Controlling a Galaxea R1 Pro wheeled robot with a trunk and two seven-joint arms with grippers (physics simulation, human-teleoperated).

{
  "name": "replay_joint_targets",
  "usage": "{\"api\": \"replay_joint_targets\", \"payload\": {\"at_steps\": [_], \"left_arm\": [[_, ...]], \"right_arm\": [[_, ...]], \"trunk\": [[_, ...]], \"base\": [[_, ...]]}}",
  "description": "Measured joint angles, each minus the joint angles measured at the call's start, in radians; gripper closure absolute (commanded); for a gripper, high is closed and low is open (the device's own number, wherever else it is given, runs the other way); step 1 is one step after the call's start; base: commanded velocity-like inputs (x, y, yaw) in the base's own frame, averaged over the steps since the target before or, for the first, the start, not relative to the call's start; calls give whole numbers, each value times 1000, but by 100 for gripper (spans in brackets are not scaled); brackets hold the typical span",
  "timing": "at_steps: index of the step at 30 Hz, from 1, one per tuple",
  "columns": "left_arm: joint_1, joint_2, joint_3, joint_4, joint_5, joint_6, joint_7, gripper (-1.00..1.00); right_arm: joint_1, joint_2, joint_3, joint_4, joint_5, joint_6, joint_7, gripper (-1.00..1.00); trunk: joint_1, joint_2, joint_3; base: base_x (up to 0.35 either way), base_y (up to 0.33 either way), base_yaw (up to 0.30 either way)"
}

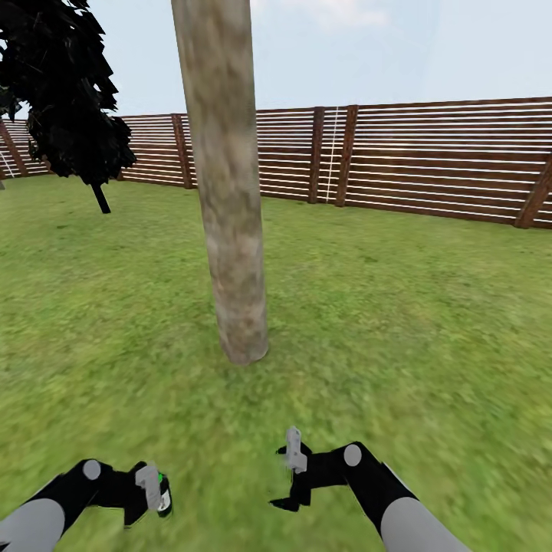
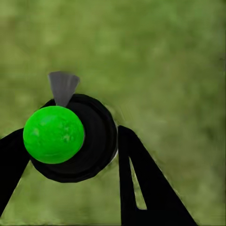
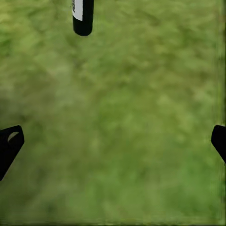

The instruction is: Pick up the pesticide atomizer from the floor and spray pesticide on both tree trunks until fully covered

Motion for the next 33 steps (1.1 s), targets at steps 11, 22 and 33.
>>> {"api": "replay_joint_targets", "payload": {"at_steps": [11, 22, 33], "left_arm": [[1, -102, 266, 127, 297, 275, 828, 100], [-26, -155, 266, 119, 360, 569, 791, 100], [-106, -194, 268, 95, 365, 605, 769, 100]], "right_arm": [[75, -122, -487, 223, -17, -31, -1030, -100], [186, -121, -607, 236, -17, -225, -1170, -100], [195, -122, -790, 258, -16, -226, -1168, -100]], "trunk": [[0, 0, 0], [0, 0, 0], [-1, 0, 0]], "base": [[0, 0, 0], [22, -6, 0], [275, -137, 0]]}}
